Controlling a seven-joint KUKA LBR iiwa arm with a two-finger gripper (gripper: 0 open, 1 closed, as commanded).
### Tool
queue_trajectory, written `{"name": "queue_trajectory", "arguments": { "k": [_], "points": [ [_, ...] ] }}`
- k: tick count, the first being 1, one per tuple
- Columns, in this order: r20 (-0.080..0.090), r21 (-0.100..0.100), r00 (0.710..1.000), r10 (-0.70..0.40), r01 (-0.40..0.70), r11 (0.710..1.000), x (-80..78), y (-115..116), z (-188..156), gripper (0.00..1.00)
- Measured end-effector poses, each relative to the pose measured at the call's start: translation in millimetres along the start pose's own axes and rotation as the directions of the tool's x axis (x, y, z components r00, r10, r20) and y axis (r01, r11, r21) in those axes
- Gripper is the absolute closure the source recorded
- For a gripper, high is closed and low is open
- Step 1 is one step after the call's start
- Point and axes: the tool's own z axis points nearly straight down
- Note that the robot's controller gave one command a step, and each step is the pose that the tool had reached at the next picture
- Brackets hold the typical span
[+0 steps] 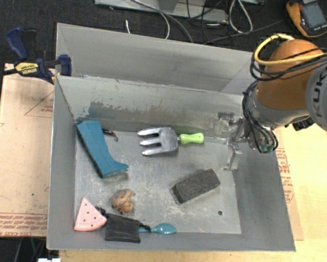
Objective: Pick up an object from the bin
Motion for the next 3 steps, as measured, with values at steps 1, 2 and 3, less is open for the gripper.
{"name": "queue_trajectory", "arguments": {
  "k": [1, 2, 3],
  "points": [
    [0.008, 0.001, 1.000, -0.002, 0.002, 1.000, -1.9, 0, -5, 0.00],
    [0.009, 0.003, 0.934, -0.358, 0.358, 0.934, 31.6, 31, 54, 0.00],
    [0.009, 0.004, 0.890, -0.456, 0.456, 0.890, 45.4, 42, 45, 0.00]
  ]
}}
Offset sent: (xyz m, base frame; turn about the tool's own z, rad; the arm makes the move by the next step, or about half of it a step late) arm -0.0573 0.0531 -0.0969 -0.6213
